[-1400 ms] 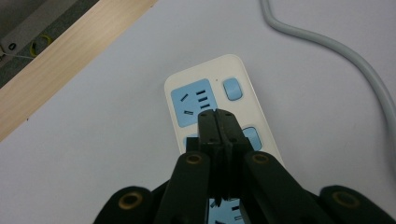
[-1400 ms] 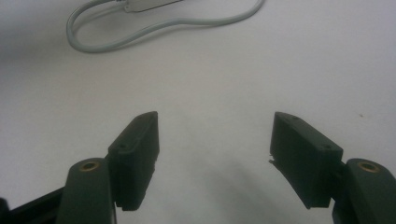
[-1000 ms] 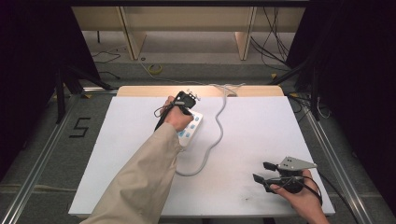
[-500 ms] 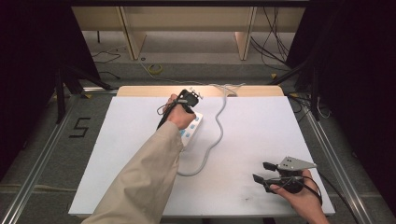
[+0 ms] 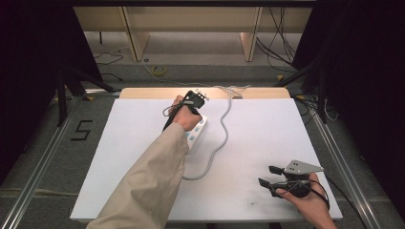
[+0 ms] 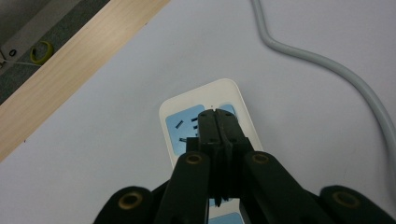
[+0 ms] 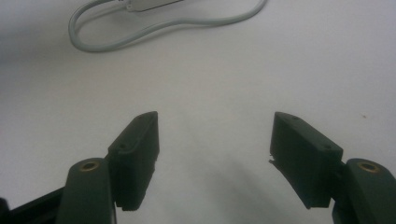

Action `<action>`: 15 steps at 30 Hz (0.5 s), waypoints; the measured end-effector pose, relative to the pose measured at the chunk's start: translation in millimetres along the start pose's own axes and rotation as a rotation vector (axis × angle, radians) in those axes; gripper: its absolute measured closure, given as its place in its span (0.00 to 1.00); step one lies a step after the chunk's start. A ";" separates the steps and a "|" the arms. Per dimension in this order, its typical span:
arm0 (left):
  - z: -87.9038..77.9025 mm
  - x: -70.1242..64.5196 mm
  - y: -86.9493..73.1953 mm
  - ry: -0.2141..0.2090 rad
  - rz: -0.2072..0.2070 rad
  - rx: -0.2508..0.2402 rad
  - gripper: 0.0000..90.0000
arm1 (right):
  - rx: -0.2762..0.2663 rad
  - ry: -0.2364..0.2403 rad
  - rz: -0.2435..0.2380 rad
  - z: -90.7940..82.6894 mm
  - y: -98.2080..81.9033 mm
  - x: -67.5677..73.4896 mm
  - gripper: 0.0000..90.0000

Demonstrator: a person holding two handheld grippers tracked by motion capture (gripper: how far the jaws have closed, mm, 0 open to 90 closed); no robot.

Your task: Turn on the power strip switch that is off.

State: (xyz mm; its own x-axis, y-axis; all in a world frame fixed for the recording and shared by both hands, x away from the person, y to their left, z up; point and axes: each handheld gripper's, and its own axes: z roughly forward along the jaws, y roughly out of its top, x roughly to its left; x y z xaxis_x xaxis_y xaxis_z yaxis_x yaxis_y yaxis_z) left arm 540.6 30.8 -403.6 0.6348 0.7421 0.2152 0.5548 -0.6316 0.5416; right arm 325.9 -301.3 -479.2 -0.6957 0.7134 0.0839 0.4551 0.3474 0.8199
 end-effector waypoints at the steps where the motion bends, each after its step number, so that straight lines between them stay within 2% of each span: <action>1: 0.7 0.1 -0.1 0.001 -0.002 0.001 1.00 | 0.000 0.000 0.000 -0.1 0.0 0.0 0.38; 15: 8.2 0.3 0.6 -0.009 0.001 0.008 1.00 | 0.000 0.001 0.000 -0.3 0.0 0.0 0.38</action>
State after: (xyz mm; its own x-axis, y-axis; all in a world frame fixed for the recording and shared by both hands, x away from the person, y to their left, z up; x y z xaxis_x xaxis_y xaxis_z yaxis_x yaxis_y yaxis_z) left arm 545.6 28.8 -409.9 0.6403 0.7393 0.2085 0.5585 -0.6344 0.5344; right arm 325.8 -301.5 -479.0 -0.6962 0.7129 0.0840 0.4546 0.3474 0.8201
